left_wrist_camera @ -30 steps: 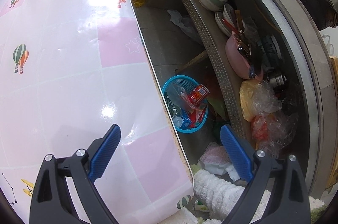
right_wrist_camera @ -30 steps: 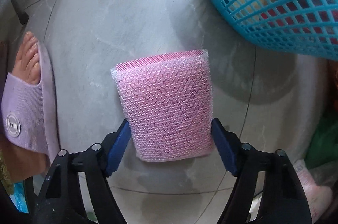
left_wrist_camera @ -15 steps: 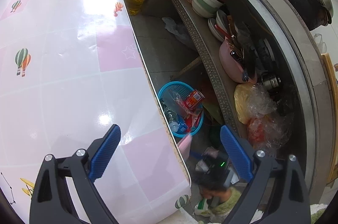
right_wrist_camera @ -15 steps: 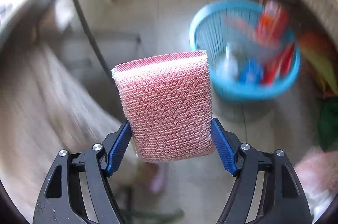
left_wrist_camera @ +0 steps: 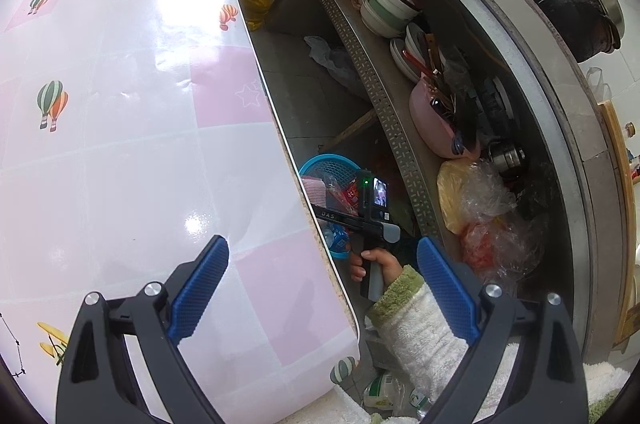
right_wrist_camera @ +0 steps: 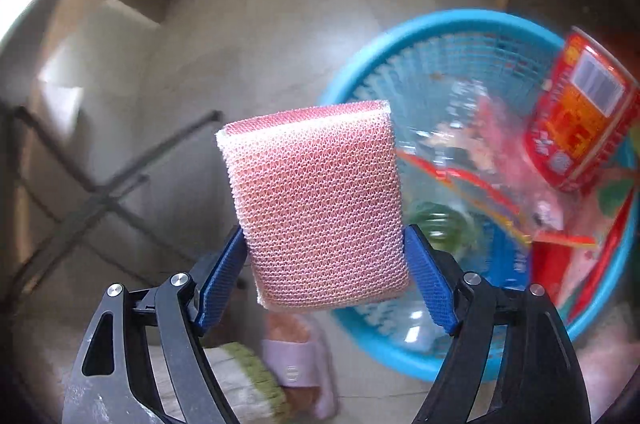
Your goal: Collect trash
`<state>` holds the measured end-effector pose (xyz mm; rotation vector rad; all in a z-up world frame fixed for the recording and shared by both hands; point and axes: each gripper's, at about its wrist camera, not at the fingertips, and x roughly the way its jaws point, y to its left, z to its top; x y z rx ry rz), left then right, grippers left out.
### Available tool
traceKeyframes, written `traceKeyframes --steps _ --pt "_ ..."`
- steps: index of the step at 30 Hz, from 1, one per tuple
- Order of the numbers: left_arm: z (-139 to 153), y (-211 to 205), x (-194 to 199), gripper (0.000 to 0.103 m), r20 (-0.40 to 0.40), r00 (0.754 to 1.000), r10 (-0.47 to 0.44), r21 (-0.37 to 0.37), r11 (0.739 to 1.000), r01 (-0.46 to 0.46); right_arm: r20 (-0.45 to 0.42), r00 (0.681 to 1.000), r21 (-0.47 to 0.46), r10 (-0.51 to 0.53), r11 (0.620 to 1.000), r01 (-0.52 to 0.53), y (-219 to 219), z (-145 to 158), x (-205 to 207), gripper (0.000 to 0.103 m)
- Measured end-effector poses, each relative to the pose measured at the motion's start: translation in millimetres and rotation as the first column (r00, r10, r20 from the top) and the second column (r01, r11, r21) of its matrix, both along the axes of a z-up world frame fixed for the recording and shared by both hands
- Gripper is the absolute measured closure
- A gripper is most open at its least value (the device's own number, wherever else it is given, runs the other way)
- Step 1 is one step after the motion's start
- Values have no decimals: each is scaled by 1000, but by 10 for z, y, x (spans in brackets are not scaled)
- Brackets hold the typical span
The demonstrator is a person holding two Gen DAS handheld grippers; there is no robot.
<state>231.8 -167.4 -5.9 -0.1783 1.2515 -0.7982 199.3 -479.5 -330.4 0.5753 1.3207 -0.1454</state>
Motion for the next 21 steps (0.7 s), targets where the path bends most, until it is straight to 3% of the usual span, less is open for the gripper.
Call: traceKeyframes --steps 6,10,18,21 --pt "20 -27 1 10 8 1000 -8 -1 1000 8 27 999 -75 -39 996 41 -38 175 -174 23" --pt "64 -37 -36 10 28 1000 -9 -3 1000 9 71 995 -134 -73 988 82 -76 455 -407 23" --pt "345 85 -305 10 126 992 9 -10 1000 -8 207 972 -181 -112 972 151 -35 1098 -931 23" --pt "452 228 -516 10 197 979 42 4 999 -43 280 955 -200 -101 967 161 126 1436 -1149 23"
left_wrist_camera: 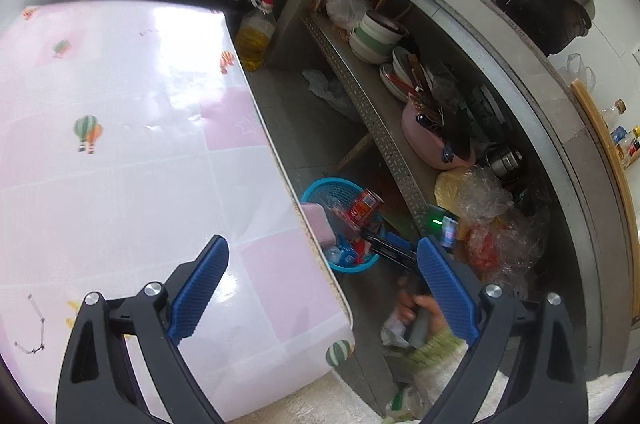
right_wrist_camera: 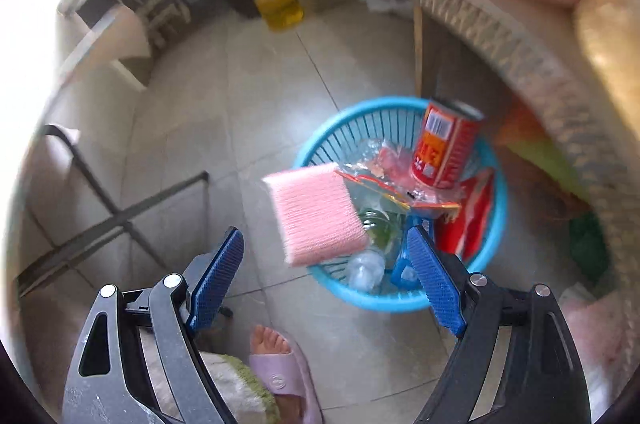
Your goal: Collect trash
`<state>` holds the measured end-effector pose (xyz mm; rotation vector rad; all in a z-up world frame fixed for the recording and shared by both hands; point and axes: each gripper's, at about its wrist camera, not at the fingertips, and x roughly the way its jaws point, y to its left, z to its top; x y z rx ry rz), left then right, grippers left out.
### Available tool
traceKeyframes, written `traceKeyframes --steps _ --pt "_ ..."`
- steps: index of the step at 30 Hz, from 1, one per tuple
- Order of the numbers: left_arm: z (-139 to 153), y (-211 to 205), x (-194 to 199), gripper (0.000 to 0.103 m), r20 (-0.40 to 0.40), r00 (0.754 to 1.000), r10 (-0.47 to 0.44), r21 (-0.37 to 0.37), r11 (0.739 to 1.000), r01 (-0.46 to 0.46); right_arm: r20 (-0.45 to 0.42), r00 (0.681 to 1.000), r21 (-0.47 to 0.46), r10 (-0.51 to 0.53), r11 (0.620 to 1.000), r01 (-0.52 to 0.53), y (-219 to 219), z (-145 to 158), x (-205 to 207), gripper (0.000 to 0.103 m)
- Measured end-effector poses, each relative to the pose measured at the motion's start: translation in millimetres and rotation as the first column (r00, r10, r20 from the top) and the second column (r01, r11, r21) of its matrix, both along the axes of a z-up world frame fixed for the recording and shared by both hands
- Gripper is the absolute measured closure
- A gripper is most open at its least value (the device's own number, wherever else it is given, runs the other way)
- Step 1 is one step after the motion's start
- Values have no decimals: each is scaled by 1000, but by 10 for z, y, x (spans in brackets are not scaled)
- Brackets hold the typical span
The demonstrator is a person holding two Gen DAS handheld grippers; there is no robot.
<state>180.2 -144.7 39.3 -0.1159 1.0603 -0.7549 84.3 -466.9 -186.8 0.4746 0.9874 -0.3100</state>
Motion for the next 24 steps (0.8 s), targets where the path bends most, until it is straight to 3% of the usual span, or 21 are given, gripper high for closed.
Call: traceKeyframes --steps 3,6,12,17,20,22,24 --pt "54 162 -271 7 74 996 55 25 998 -57 79 996 -77 40 996 -34 295 450 -297 20" --pt "48 308 -553 6 132 984 116 37 992 -122 167 982 -174 87 983 -57 667 907 -632 7" --pt "-6 612 -1051 6 256 944 208 94 967 -238 209 964 -333 166 939 -90 1402 1497 -1055 7" --pt "-75 772 -1364 6 324 918 229 187 936 -299 119 973 -443 196 888 -125 1879 1605 -1194 8" --pt "-112 857 -1513 6 403 879 254 242 897 -370 4 985 -514 172 846 -145 2049 1514 -1188 8" --pt "-121 893 -1594 6 448 854 266 272 869 -414 -11 986 -515 168 844 -150 2097 1462 -1216 8" --pt "-155 909 -1628 6 446 852 273 315 843 -435 -22 987 -509 158 848 -147 2086 1422 -1229 8"
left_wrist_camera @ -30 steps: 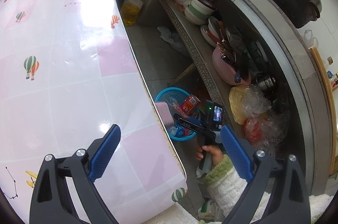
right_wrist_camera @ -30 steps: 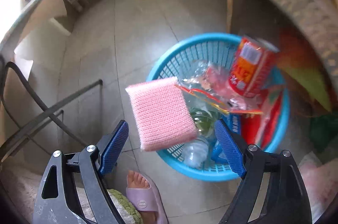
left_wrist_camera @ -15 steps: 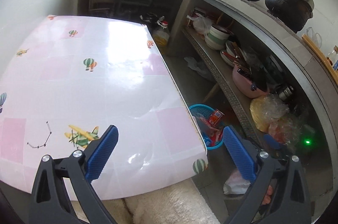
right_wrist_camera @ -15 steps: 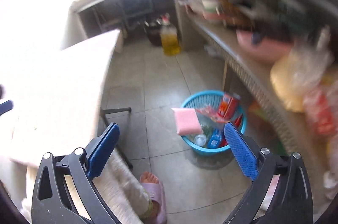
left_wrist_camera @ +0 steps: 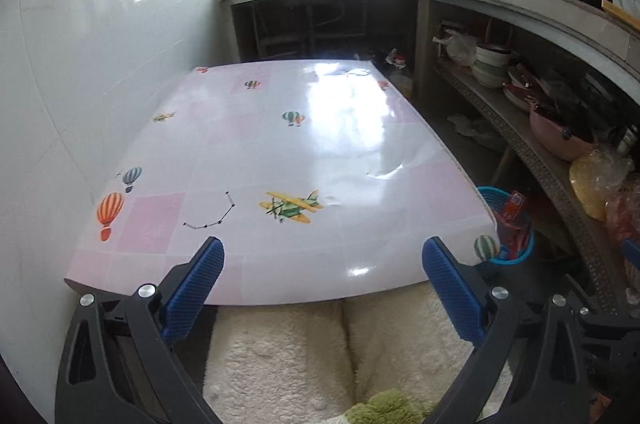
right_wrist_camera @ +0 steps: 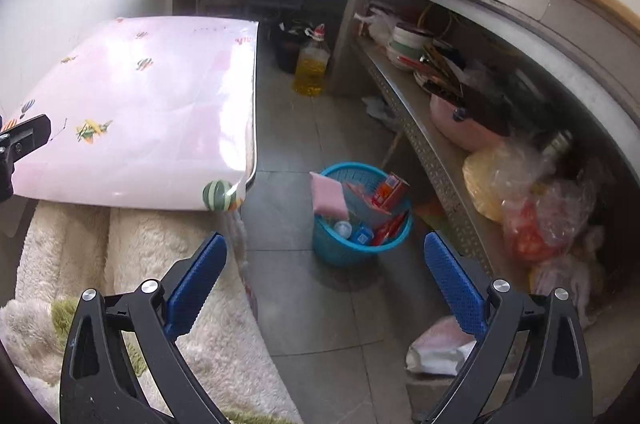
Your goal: Collect trash
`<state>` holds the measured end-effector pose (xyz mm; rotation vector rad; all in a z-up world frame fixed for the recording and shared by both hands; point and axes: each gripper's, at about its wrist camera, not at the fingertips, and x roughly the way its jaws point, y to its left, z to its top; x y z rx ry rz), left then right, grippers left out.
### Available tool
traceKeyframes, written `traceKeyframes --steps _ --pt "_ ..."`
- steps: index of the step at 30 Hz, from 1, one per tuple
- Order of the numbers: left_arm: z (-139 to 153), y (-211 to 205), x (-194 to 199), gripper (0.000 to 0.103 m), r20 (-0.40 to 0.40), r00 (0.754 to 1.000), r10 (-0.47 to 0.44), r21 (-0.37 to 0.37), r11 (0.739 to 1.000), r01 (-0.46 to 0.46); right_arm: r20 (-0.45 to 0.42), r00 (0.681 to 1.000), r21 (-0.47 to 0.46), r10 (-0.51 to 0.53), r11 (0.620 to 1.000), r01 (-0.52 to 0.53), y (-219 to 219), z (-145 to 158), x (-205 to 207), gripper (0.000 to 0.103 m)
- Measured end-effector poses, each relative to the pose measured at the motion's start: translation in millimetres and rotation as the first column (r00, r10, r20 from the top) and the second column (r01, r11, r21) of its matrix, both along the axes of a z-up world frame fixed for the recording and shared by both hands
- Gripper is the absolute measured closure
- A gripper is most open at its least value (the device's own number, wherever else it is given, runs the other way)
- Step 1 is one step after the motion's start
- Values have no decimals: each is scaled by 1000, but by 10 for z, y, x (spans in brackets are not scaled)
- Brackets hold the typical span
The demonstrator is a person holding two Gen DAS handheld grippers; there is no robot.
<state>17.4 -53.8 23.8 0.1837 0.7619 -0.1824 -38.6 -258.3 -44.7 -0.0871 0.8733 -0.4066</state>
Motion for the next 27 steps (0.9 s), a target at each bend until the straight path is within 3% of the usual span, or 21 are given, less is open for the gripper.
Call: traceKeyframes --steps 9,16,27 --pt "-193 47 1 6 -101 991 93 53 995 -88 -1 995 23 -102 994 102 -159 10 -135 8" --pt "-218 21 9 6 -127 984 128 76 990 -119 -11 990 42 -138 990 138 -244 -35 -180 8" --pt "-235 -83 -33 6 -145 984 103 95 991 -90 -14 990 50 -142 988 143 -268 -42 -195 8"
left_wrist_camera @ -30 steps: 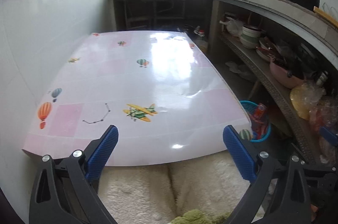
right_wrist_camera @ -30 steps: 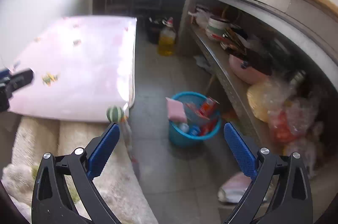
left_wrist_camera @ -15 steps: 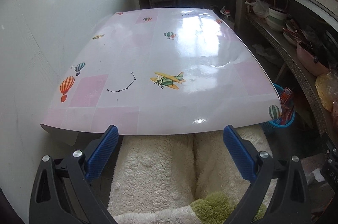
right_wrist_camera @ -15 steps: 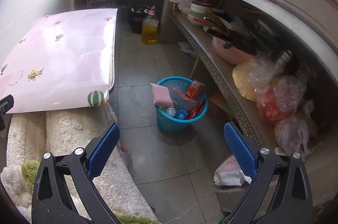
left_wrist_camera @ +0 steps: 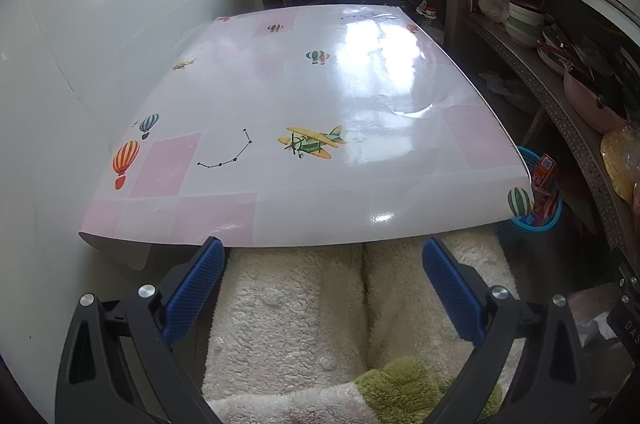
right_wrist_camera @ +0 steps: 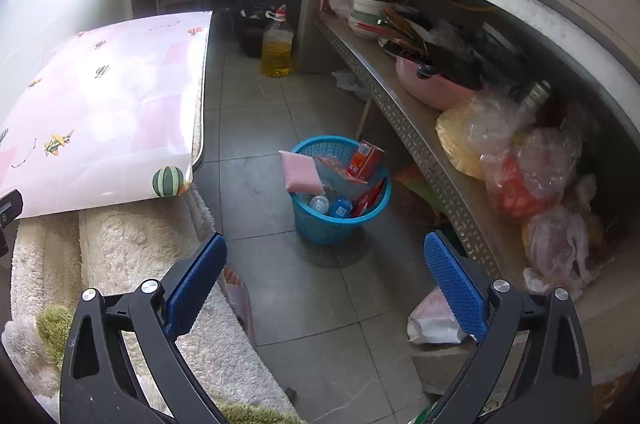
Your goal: Collect trash
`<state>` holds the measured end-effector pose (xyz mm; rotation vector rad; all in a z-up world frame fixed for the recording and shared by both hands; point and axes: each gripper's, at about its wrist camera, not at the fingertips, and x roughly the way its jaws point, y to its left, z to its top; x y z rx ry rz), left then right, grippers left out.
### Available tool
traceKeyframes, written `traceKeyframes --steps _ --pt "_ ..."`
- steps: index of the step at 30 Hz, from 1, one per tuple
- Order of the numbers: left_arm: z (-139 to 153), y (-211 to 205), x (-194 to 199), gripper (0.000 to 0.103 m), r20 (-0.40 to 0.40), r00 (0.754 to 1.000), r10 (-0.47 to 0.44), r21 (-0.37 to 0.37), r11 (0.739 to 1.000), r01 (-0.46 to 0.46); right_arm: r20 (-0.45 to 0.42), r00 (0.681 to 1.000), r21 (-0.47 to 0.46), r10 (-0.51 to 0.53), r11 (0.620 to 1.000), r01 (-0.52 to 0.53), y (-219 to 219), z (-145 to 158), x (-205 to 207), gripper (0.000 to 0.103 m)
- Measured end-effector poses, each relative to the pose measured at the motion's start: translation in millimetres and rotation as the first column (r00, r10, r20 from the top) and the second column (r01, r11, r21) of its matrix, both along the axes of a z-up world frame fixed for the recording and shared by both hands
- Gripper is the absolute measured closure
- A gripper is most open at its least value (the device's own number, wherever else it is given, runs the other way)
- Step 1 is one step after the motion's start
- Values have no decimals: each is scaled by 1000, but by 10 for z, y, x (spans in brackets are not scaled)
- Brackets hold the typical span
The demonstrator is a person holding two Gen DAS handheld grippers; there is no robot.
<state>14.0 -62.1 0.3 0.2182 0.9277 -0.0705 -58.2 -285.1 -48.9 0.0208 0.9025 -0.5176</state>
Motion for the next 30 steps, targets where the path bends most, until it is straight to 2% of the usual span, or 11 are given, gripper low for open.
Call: traceKeyframes --steps 9,22,30 --pt "-71 -39 -7 6 -36 999 -23 -7 1000 23 -14 1000 10 0 1000 0 8 -13 2 8" --pt "-3 -117 -89 6 -13 997 -78 -54 996 78 4 1000 6 -14 1000 14 -10 20 -39 8" --pt "-3 -130 -106 6 -11 997 -79 -61 995 78 3 1000 23 -14 1000 14 -32 33 -39 8"
